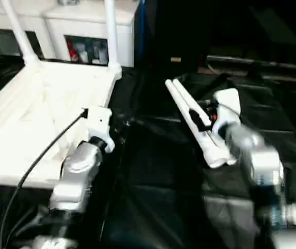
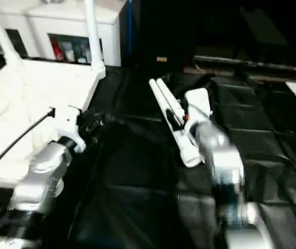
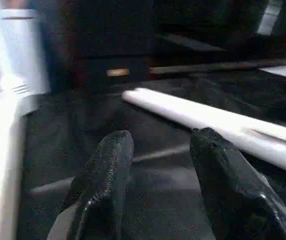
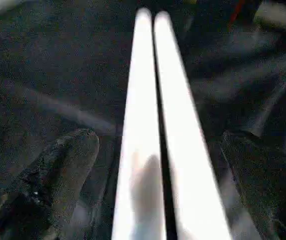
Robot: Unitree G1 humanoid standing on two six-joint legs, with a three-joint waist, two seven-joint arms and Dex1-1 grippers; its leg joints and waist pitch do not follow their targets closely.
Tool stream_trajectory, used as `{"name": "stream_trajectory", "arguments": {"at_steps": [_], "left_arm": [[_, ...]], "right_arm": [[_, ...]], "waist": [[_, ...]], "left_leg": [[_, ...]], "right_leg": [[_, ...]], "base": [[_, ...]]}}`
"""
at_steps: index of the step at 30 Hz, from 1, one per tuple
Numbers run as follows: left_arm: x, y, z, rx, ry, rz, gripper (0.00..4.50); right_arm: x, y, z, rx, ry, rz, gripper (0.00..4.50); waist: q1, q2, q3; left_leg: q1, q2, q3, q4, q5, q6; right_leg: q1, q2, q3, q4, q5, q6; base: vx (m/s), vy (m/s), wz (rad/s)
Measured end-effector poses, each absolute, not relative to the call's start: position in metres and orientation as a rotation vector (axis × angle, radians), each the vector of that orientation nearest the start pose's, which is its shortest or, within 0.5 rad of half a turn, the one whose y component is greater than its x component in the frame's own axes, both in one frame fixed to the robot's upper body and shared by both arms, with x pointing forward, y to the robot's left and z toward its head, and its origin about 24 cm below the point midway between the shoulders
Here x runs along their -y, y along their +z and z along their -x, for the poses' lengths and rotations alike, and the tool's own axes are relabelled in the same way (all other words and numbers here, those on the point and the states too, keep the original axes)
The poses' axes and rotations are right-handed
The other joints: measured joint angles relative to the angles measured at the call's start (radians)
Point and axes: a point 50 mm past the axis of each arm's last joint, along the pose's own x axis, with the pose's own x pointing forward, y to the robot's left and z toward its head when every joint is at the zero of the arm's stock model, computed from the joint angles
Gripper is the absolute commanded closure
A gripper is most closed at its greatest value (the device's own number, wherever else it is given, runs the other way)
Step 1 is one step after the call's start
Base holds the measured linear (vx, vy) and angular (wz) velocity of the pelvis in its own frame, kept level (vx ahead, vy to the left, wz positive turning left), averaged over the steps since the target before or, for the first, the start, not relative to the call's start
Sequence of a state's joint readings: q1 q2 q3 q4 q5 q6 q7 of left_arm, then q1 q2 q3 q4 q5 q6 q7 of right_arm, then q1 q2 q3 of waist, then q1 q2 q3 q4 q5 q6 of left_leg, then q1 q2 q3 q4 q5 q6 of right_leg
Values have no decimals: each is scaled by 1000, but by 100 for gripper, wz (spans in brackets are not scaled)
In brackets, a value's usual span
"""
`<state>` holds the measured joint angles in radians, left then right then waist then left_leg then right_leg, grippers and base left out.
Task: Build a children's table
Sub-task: Move to table, then pick table leg
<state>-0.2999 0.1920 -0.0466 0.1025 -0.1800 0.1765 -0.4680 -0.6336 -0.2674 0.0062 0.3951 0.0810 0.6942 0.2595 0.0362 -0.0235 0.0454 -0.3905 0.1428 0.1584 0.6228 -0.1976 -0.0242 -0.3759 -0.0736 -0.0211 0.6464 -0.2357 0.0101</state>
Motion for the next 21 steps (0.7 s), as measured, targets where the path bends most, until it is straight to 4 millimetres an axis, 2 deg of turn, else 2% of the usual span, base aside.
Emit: {"name": "stream_trajectory", "arguments": {"at_steps": [3,4,8,9,14,18,21], "left_arm": [[-130,82,-295,-30,-663,-69,183],[-128,81,-292,-44,-698,-69,160],[-124,86,-284,-74,-807,-74,137],[-124,86,-282,-80,-824,-73,116],[-124,84,-275,-121,-873,-81,89],[-123,84,-272,-149,-914,-76,56],[-122,88,-270,-147,-941,-77,22]], "right_arm": [[167,80,-362,-560,246,129,0],[168,81,-365,-587,240,127,0],[165,86,-372,-646,263,112,0],[165,86,-372,-657,266,112,0],[161,75,-370,-755,294,118,0],[158,75,-372,-790,305,102,0],[159,68,-369,-831,302,90,0]], "waist": [[-1,-3,2],[-1,-6,4],[-1,-19,10],[-1,-19,10],[5,-19,10],[10,-20,10],[16,-20,10]], "left_leg": [[0,4,10,-1,1,-1],[0,4,11,-1,1,-2],[0,7,14,-1,2,-3],[0,8,15,-1,3,-4],[-3,11,19,-1,5,-3],[-5,13,23,-1,6,-2],[-5,14,25,-1,6,-2]], "right_leg": [[-4,-3,0,0,3,5],[-5,-3,1,0,5,6],[-7,-3,1,0,13,1],[-7,-3,1,0,13,1],[-10,-1,1,-2,12,3],[-12,-1,1,-4,12,3],[-12,-1,2,-5,12,3]], "base": [[-20,-3,0],[0,0,0],[0,0,0],[0,0,0],[0,0,0],[0,0,0],[0,0,0]]}}
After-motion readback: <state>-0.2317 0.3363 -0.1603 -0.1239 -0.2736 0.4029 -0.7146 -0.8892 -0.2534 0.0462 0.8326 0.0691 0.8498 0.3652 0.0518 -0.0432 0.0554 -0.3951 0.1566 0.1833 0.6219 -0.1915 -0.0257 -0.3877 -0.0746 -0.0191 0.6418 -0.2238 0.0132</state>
